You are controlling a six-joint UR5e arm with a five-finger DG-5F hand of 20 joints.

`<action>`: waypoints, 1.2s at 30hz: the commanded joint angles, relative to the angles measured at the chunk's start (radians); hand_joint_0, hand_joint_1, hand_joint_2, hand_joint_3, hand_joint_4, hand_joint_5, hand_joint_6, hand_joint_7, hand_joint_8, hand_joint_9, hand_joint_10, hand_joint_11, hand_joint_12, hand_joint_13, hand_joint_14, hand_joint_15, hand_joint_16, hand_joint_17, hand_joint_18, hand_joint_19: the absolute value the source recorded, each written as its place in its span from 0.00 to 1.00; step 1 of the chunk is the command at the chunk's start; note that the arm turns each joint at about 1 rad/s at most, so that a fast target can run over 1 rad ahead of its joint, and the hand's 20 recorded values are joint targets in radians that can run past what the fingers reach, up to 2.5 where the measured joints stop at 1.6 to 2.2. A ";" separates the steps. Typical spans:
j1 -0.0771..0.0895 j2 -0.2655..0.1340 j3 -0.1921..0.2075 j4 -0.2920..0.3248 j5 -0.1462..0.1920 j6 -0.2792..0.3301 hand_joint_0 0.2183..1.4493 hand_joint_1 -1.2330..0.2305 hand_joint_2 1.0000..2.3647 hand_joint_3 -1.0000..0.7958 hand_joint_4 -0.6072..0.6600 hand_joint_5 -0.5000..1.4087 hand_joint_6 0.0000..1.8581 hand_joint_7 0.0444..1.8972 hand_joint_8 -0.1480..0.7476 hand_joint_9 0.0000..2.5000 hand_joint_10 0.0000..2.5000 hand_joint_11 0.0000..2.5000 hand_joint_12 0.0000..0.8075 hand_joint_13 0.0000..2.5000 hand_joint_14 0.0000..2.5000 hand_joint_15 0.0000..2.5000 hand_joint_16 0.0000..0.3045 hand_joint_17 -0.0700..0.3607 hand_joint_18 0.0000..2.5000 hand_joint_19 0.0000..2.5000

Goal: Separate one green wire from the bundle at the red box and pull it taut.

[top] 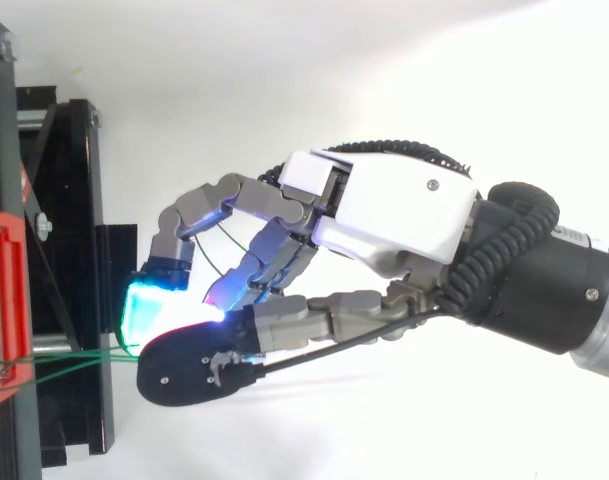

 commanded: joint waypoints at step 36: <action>0.003 0.000 0.000 -0.002 0.000 -0.002 0.32 0.32 0.02 0.44 0.46 0.19 0.49 0.54 0.43 0.49 0.01 0.38 0.41 0.43 0.01 0.34 0.16 0.42 0.31 0.30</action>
